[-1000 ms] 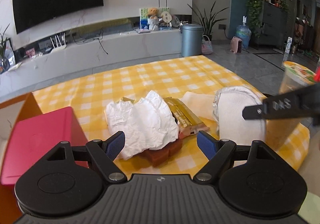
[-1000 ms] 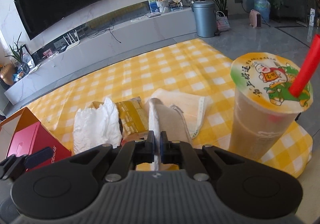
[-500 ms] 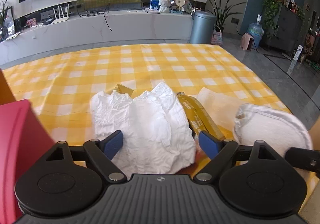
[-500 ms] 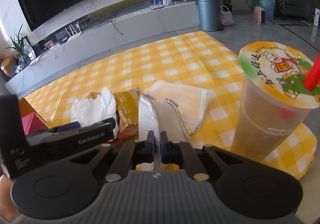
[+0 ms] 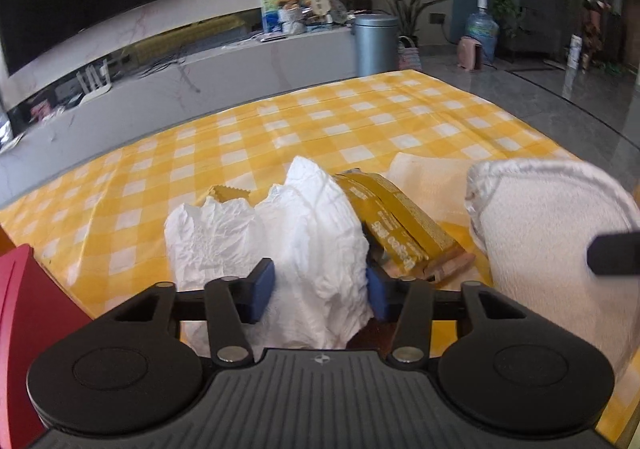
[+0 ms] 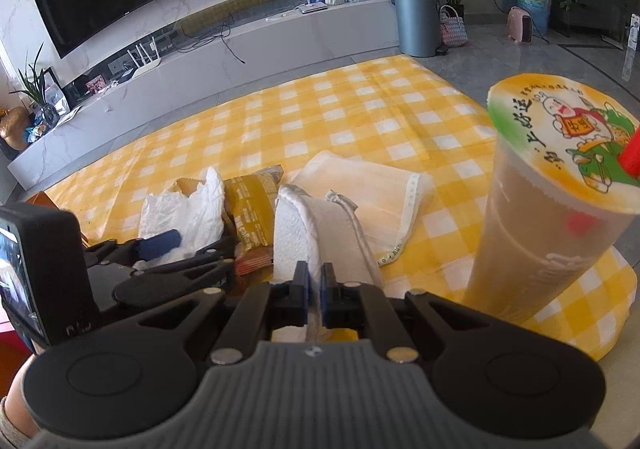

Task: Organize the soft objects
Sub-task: 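Grasp the crumpled white tissue with the left tool while the right tool lifts the pad, then carry the tissue in the left tool while the right tool carries the pad to the box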

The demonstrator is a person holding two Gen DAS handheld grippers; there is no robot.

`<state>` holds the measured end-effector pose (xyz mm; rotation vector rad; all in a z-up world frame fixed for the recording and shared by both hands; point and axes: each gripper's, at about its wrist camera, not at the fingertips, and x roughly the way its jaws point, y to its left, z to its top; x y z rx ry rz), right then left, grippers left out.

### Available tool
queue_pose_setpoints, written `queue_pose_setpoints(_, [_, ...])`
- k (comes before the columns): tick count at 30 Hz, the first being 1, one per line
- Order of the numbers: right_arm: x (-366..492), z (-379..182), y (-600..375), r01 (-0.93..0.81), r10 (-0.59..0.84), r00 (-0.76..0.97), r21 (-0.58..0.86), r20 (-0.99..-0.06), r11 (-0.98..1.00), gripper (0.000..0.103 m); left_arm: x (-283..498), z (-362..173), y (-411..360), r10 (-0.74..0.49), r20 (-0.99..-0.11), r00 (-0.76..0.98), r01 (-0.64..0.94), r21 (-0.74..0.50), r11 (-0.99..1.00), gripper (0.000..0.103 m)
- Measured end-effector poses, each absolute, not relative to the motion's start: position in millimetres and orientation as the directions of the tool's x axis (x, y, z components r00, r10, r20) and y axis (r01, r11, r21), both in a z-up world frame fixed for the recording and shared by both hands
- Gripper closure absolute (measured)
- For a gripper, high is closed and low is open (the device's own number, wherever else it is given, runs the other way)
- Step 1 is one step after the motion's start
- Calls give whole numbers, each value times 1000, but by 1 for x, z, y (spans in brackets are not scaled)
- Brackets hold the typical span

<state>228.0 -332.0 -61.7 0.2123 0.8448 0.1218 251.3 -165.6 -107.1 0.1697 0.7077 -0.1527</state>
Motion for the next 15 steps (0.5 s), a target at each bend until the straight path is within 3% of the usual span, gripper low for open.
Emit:
queue_pose_setpoints(1, [228,-62,-332,-20,190,660,236,-727,972,100,250,-107,-166,-96,-651,753,212,101,972,62])
queue_pose_setpoints(3, [228,-62,-334,-18,193,660,241,-726,970,100,246,-105,-169,-82,-642,763,209,124,970,87])
queue_pose_setpoints(7, [228,-63,-334,-17,197,661,248,-724,969,100,236,-94,-163,-77,-618,782,169,93,981,92])
queue_pose_setpoints(15, [225,-58,-335,-11,198,675,258,-711,966,100,207,-47,-140,-105,-521,847,86,-61,994,92])
